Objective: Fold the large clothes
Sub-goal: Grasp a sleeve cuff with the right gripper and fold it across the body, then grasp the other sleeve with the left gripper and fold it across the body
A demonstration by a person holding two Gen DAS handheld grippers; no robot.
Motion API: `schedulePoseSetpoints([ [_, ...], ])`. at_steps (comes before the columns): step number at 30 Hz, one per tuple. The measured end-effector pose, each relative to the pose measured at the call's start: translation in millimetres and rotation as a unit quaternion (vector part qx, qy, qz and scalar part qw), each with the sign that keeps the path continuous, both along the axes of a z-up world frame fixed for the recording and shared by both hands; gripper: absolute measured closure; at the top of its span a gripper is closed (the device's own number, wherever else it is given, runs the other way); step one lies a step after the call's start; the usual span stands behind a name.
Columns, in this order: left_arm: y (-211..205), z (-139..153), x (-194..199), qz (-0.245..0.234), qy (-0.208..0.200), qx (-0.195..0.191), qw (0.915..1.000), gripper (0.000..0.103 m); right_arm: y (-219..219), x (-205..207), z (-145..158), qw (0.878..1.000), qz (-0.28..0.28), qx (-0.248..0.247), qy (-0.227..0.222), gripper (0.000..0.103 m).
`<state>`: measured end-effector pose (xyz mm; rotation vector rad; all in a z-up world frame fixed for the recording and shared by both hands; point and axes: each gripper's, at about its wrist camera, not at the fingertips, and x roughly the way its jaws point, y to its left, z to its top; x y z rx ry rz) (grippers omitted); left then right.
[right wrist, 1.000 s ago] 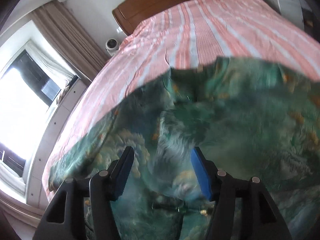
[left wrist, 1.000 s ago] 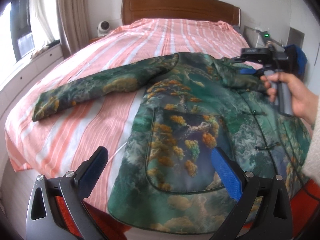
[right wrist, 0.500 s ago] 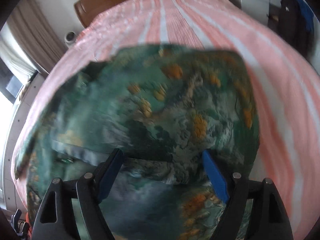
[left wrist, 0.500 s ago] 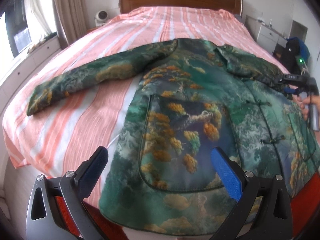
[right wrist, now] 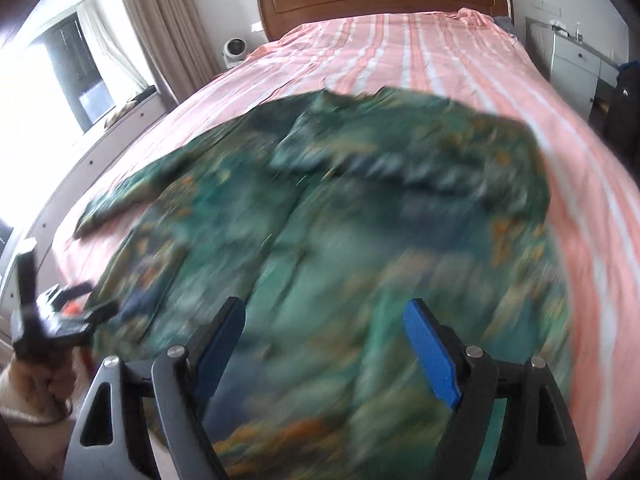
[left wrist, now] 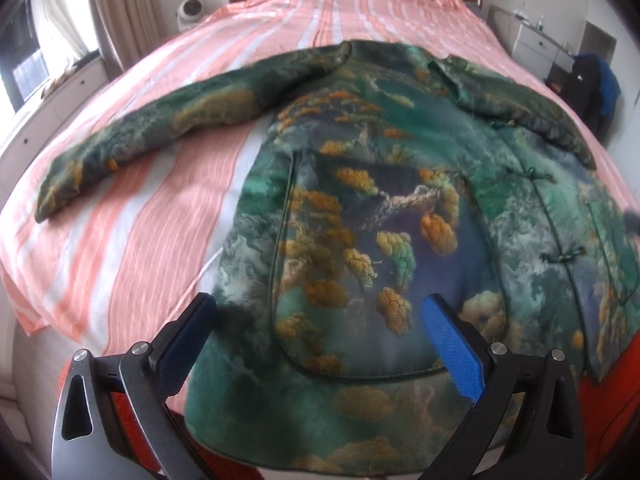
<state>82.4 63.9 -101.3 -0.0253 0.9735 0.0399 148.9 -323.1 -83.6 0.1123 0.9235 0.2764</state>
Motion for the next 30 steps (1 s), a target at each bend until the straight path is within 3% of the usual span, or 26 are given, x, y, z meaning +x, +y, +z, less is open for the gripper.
schedulePoseSetpoints([
  [3,17.5,27.0,2.1,-0.002,-0.036,-0.005,0.9993,0.001,18.0,-34.4,-4.6,1.000,0.000,0.021,-0.015,0.022],
  [6,53.3,59.2,17.6,0.011,-0.079,0.027,0.9965,0.000,35.4,-50.7,-1.5,0.999,0.011,0.039,-0.024,0.022],
  [8,98.8,81.4,33.7,0.038,-0.105,0.038,0.9930,0.000,47.5,-52.7,3.8,0.999,0.028,0.024,-0.032,0.022],
  [11,181.2,90.3,57.3,0.109,-0.108,0.009,0.9881,0.000,58.4,-56.0,10.3,0.998,0.037,0.001,-0.045,0.022],
  [13,247.0,79.3,68.0,0.183,-0.088,-0.034,0.9787,0.000,59.4,-58.6,12.4,0.998,0.036,0.006,-0.049,0.022],
  [15,307.4,55.2,71.7,0.256,-0.057,-0.088,0.9611,0.000,61.3,-61.5,11.1,0.998,0.039,0.011,-0.048,0.022],
  [17,348.7,25.6,75.8,0.311,-0.021,-0.119,0.9427,0.001,65.3,-63.6,7.7,0.998,0.043,0.005,-0.044,0.022],
  [20,380.6,-11.3,80.7,0.353,0.015,-0.161,0.9215,0.001,74.0,-63.7,-0.6,0.998,0.053,0.007,-0.027,0.022],
  [22,381.3,-21.7,87.3,0.349,0.026,-0.181,0.9190,0.004,79.4,-64.1,-3.3,0.998,0.060,0.007,-0.020,0.022],
  [24,372.9,-24.9,93.5,0.341,0.031,-0.170,0.9242,0.051,86.4,-66.9,-4.0,0.997,0.070,0.001,-0.020,0.022],
  [25,368.9,-25.1,96.7,0.341,0.042,-0.157,0.9259,0.086,89.0,-68.8,-3.5,0.997,0.074,0.000,-0.023,0.022],
  [28,356.6,-0.4,101.3,0.344,0.026,-0.131,0.9292,0.095,90.8,-73.8,-1.5,0.996,0.078,0.002,-0.032,0.022],
  [30,334.1,44.5,107.4,0.318,-0.016,-0.095,0.9432,0.096,88.4,-77.6,0.1,0.996,0.076,0.009,-0.038,0.022],
])
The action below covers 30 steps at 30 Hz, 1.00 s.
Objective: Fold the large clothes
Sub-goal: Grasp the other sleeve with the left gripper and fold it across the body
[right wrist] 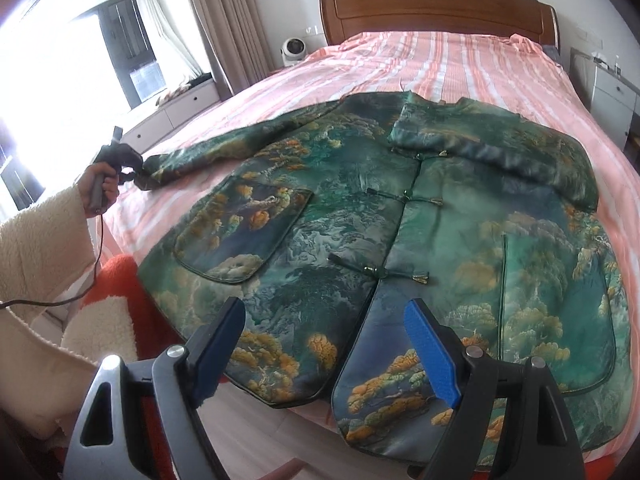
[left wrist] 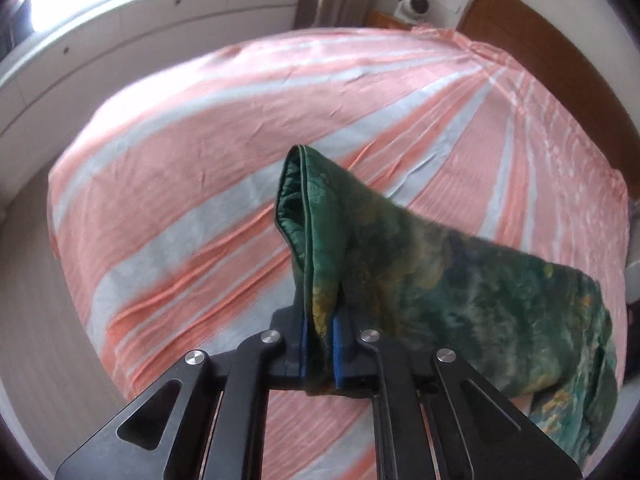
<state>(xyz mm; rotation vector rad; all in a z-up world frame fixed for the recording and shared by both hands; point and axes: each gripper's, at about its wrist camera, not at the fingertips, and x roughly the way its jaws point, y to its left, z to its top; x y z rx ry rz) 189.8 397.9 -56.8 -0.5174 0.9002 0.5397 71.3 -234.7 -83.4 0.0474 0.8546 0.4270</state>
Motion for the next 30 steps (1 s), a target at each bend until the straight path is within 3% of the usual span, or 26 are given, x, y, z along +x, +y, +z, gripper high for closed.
schedulePoseSetpoints([
  [3,-57.5,77.7,19.4,-0.075,-0.067,0.043,0.9940,0.096,-7.5,-5.3,2.9,1.000,-0.007,0.013,-0.012,0.022],
  [5,-116.7,127.8,38.7,-0.145,-0.111,0.073,0.9805,0.096,-13.5,-7.6,5.0,0.999,-0.011,0.022,-0.023,0.022],
  [8,-222.7,179.6,74.1,-0.260,-0.157,0.101,0.9473,0.096,-22.8,-8.1,6.8,0.999,-0.022,0.033,-0.035,0.022],
  [11,-324.5,192.5,107.2,-0.353,-0.175,0.102,0.9134,0.096,-36.2,-10.1,7.4,0.997,-0.041,0.042,-0.041,0.022],
  [13,-385.3,181.8,125.2,-0.396,-0.172,0.098,0.8966,0.096,-48.5,-13.8,7.8,0.996,-0.055,0.047,-0.044,0.022],
  [15,-443.1,153.5,144.2,-0.431,-0.151,0.093,0.8848,0.096,-59.8,-17.1,7.7,0.995,-0.068,0.049,-0.046,0.022],
  [17,-486.1,113.4,161.5,-0.452,-0.117,0.091,0.8796,0.095,-73.9,-21.4,5.9,0.994,-0.087,0.051,-0.046,0.022],
  [18,-498.2,96.0,168.0,-0.461,-0.120,0.089,0.8750,0.093,-80.2,-23.3,4.7,0.993,-0.096,0.051,-0.045,0.022],
  [20,-525.8,47.2,179.8,-0.472,-0.074,0.080,0.8749,0.080,-94.7,-28.0,0.6,0.991,-0.117,0.055,-0.041,0.022],
  [23,-540.3,-5.1,177.4,-0.474,-0.012,0.078,0.8767,0.048,-113.2,-31.3,-7.0,0.987,-0.143,0.062,-0.029,0.022],
  [25,-542.1,-17.6,163.9,-0.479,0.003,0.083,0.8740,0.046,-124.5,-30.7,-10.8,0.985,-0.159,0.066,-0.020,0.022],
  [27,-533.7,-12.7,149.5,-0.492,-0.005,0.072,0.8679,0.039,-136.7,-27.5,-10.5,0.982,-0.175,0.071,-0.016,0.022],
  [30,-498.8,9.0,128.3,-0.486,-0.039,0.065,0.8708,0.021,-149.3,-9.4,-2.0,0.981,-0.184,0.067,-0.015,0.022],
])
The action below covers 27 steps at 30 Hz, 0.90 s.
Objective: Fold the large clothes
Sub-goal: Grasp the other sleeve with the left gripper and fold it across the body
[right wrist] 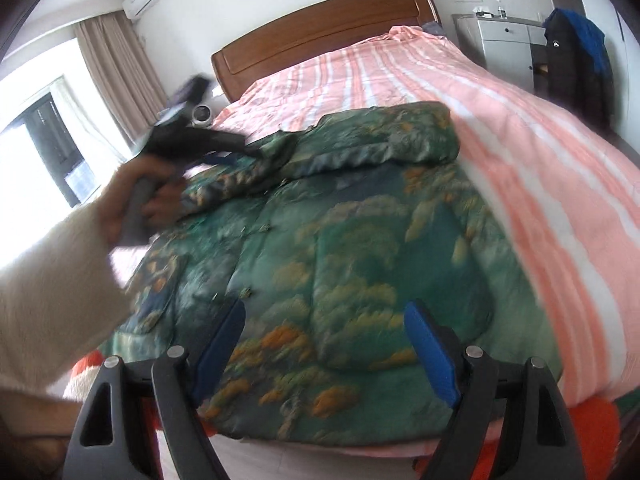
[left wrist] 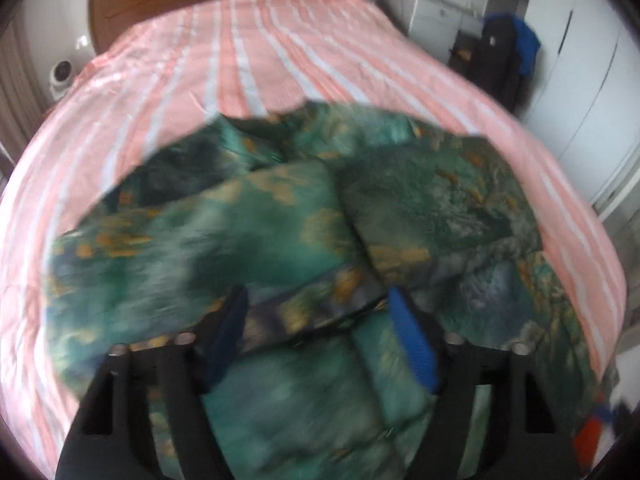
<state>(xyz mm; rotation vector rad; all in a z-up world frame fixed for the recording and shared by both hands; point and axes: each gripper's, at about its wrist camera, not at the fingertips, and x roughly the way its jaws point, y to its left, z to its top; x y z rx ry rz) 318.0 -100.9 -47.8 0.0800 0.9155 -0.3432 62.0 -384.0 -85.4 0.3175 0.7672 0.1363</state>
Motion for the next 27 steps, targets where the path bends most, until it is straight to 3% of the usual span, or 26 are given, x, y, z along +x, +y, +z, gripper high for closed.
schedulePoseSetpoints([
  [3,49.6,22.8,-13.5,0.038,-0.043,-0.002,0.9983,0.011,-1.6,34.0,14.9,1.000,0.016,-0.007,-0.003,0.022],
  [5,85.6,21.9,-8.6,0.083,-0.067,0.035,0.9937,0.011,0.7,72.8,28.2,0.999,0.037,0.018,-0.003,0.022],
  [10,141.2,-21.5,6.2,0.156,-0.033,0.072,0.9846,0.011,31.7,188.9,50.8,0.990,0.098,0.094,-0.023,0.022],
  [13,153.5,-54.5,9.5,0.168,-0.001,0.090,0.9818,0.012,67.8,262.4,36.8,0.978,0.143,0.149,0.003,0.022],
  [16,156.6,-68.1,4.7,0.175,0.006,0.083,0.9811,0.006,98.8,318.2,-7.8,0.973,0.152,0.161,0.068,0.022],
  [18,159.2,-72.3,5.2,0.175,0.005,0.082,0.9811,0.002,108.2,338.4,-46.9,0.976,0.119,0.123,0.137,0.025],
  [20,159.4,-71.1,0.5,0.171,0.004,0.082,0.9819,0.002,111.3,341.3,-68.0,0.977,0.103,0.096,0.161,0.036],
  [27,149.6,-43.8,-41.4,0.165,-0.046,0.103,0.9797,0.003,105.2,286.5,-21.1,0.985,0.121,0.053,0.115,0.028],
])
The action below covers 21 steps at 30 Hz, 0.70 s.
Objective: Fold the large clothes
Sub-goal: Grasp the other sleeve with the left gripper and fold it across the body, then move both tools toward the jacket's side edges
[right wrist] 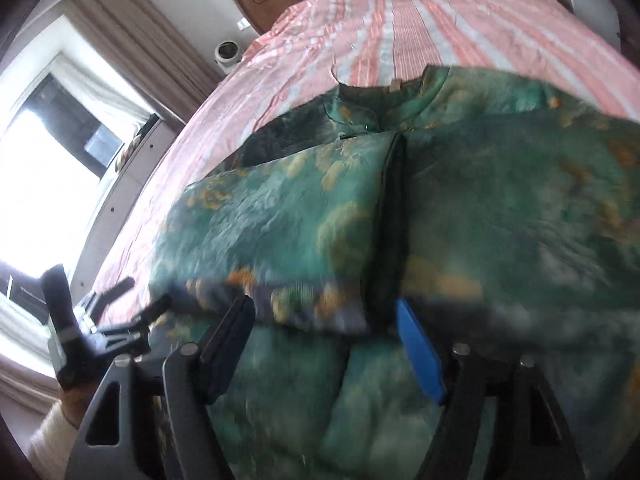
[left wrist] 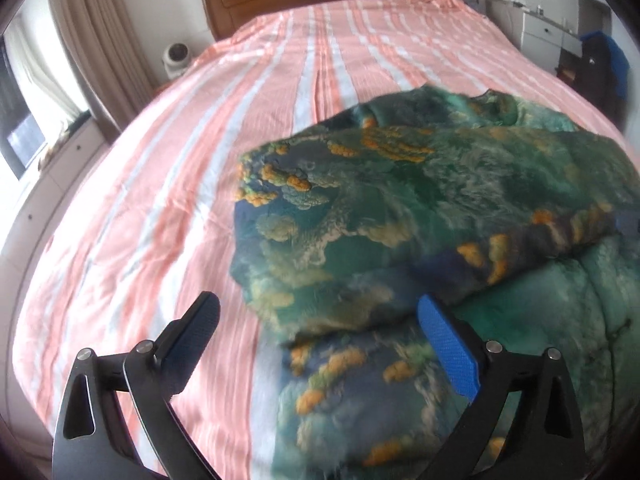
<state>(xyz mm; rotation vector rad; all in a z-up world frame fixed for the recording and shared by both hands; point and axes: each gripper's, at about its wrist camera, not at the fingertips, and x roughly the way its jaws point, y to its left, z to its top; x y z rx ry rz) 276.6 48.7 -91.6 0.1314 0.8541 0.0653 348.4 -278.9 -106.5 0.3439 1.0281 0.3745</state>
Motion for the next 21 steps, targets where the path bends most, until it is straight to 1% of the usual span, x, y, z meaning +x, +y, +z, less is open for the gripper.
schedulePoseSetpoints([
  [1,-1.3,4.6,-6.7,-0.001,-0.005,-0.002,1.0000,0.003,-2.9,-17.0,8.8,1.000,0.004,-0.010,-0.014,0.028],
  [4,-11.5,21.2,-34.1,-0.004,-0.023,-0.005,0.9997,0.003,-17.2,-60.9,20.0,0.998,0.007,-0.044,-0.044,0.025],
  [7,-23.3,30.7,-54.4,-0.007,-0.030,-0.002,0.9995,0.003,-29.4,-102.3,29.7,0.996,0.002,-0.065,-0.063,0.024],
  [11,-38.0,41.9,-75.7,-0.016,-0.039,0.002,0.9991,0.003,-37.0,-142.5,41.0,0.994,-0.007,-0.081,-0.078,0.024],
  [18,-52.8,60.4,-108.6,-0.020,-0.057,-0.001,0.9982,0.003,-32.1,-175.0,50.2,0.990,-0.008,-0.102,-0.100,0.024],
  [21,-53.9,64.6,-119.9,-0.022,-0.061,0.000,0.9979,0.003,-29.1,-186.9,50.7,0.990,-0.007,-0.101,-0.103,0.023],
])
